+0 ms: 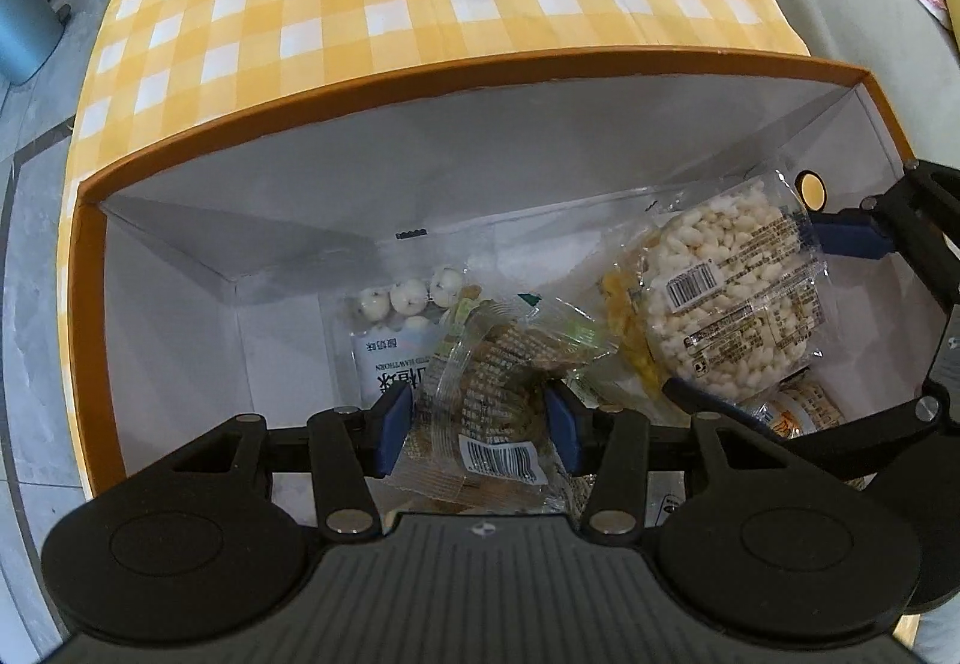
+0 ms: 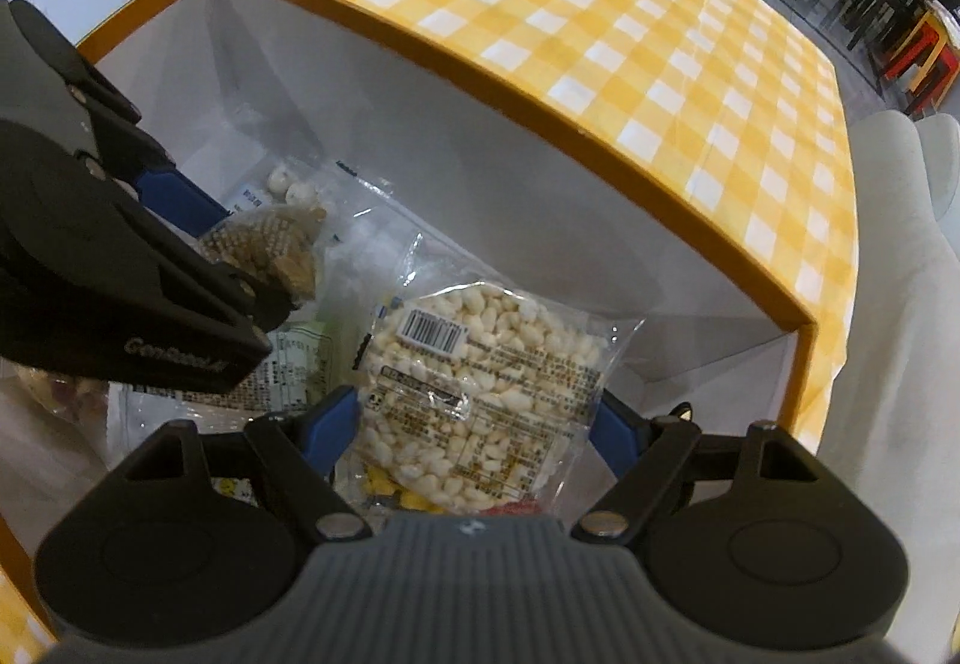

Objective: Organize snacks
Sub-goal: 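Open both tools to drop the bags into the box, then withdraw both tools from the box toward the last two snacks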

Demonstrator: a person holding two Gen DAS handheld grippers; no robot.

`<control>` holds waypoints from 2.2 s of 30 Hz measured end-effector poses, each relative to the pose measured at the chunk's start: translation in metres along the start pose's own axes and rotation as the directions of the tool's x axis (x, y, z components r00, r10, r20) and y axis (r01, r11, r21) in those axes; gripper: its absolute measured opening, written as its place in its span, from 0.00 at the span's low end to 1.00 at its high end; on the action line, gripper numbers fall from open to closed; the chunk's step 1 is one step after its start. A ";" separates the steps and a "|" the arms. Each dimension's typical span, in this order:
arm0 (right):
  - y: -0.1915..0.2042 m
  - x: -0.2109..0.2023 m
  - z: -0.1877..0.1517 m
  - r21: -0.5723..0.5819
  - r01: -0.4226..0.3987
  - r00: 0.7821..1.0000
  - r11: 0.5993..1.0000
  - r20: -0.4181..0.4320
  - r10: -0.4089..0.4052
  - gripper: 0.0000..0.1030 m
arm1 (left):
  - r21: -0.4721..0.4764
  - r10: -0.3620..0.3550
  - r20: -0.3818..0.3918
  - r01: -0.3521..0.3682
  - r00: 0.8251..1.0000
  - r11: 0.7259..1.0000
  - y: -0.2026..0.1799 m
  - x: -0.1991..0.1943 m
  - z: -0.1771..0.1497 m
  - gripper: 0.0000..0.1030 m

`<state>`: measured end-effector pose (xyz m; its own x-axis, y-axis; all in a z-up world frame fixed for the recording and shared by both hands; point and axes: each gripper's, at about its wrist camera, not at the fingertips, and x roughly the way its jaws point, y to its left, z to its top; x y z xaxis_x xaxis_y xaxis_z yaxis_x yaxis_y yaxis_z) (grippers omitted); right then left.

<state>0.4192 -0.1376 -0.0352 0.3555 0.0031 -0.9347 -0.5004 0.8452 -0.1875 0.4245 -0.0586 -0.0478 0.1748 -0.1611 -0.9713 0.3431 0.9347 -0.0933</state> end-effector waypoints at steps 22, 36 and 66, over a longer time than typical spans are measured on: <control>0.004 -0.031 -0.004 -0.008 0.010 0.998 1.000 0.057 -0.009 0.83 | 0.022 0.013 0.073 -0.015 0.997 1.000 -0.011 -0.041 -0.010 0.57; 0.014 -0.092 -0.016 0.037 -0.016 0.999 0.999 0.040 0.015 0.82 | 0.021 -0.028 0.033 0.027 0.999 0.999 -0.012 -0.095 -0.044 0.57; 0.101 -0.112 -0.139 -0.024 -0.182 0.983 0.983 0.021 0.183 0.77 | 0.216 -0.020 0.013 0.017 1.000 0.976 -0.025 -0.102 -0.215 0.57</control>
<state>0.2190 -0.1268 0.0084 0.2744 0.1686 -0.9467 -0.5759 0.8172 -0.0214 0.2000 0.0029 0.0065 0.1796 -0.1842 -0.9663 0.5377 0.8410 -0.0603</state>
